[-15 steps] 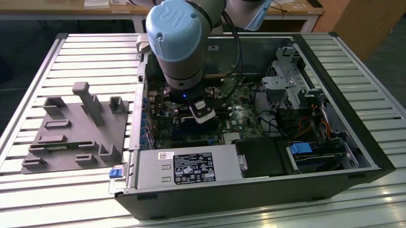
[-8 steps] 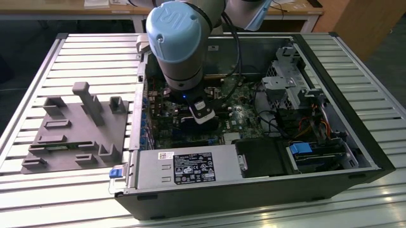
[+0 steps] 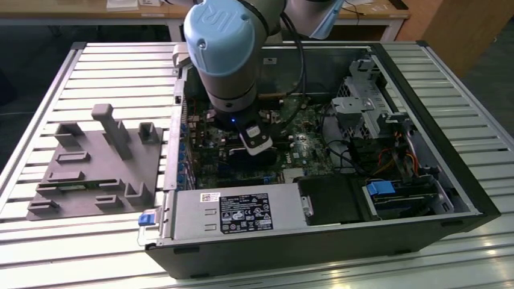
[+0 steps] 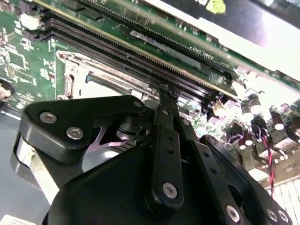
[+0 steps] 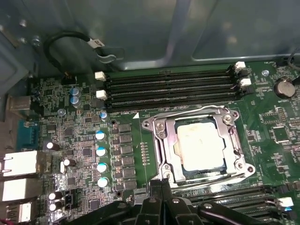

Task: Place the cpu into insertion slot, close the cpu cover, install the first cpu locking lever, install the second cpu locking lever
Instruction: 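Install the second cpu locking lever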

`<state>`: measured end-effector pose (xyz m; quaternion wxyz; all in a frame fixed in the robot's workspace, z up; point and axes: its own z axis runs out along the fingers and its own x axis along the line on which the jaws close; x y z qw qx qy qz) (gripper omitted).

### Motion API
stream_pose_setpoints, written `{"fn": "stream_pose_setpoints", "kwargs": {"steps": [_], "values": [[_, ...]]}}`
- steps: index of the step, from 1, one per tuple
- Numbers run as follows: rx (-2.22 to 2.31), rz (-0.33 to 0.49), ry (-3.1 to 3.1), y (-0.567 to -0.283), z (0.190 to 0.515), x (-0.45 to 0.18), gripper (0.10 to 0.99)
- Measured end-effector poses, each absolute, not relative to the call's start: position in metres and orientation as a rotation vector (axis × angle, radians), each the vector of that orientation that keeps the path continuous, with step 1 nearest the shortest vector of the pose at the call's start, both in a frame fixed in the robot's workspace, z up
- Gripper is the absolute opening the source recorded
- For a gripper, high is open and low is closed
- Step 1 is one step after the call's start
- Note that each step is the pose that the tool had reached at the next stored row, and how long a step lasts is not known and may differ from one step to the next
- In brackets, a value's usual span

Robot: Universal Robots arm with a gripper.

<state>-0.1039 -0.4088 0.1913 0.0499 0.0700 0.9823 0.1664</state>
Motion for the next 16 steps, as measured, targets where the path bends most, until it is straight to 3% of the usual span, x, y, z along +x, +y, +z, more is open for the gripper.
{"fn": "stream_pose_setpoints", "kwargs": {"steps": [16], "values": [[0.208, 0.483, 2.983, -0.4028, 0.1901, -0.1081, 0.102]]}}
